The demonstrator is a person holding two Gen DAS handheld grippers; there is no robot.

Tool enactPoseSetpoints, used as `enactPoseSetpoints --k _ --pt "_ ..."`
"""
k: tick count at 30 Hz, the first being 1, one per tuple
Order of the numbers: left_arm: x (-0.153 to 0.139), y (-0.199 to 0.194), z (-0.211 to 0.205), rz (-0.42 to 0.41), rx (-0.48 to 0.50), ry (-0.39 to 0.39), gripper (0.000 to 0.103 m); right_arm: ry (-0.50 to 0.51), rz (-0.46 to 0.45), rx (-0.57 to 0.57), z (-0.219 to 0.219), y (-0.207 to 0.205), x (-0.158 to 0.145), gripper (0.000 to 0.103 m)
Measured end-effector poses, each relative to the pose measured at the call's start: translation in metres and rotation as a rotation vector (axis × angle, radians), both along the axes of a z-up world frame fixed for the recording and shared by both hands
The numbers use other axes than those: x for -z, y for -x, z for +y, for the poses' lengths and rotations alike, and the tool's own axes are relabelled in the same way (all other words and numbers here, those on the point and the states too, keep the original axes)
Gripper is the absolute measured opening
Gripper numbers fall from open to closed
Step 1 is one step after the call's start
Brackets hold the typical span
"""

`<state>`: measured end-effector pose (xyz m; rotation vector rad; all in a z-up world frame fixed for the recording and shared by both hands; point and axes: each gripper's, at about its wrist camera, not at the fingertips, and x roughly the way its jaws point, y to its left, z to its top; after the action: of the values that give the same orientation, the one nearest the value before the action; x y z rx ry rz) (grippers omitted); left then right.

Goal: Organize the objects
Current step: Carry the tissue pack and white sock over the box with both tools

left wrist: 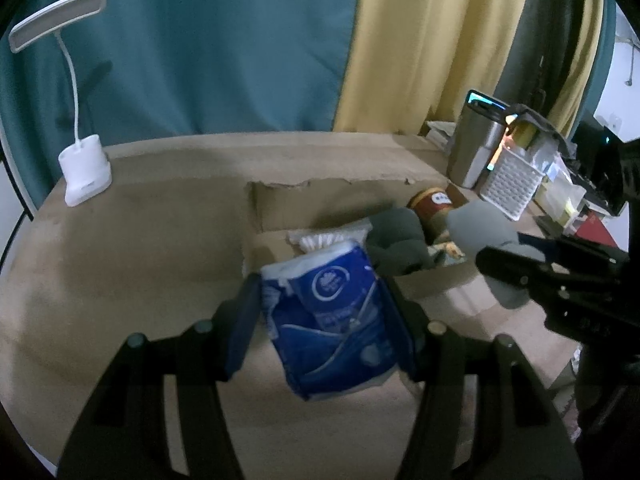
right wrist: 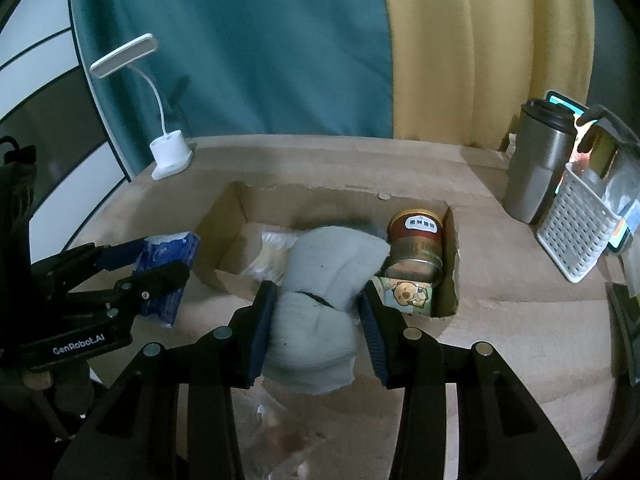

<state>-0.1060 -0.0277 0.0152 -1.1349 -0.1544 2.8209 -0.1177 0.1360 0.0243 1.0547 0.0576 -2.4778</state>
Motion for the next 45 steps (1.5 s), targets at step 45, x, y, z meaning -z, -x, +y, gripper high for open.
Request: enactPoseSetpoints --k 45 --pt "0.007 0.063 -0.032 0.007 0.002 -0.025 0.059 -0.037 -0.044 -0.018 -0.039 0.069 0.016 0.044"
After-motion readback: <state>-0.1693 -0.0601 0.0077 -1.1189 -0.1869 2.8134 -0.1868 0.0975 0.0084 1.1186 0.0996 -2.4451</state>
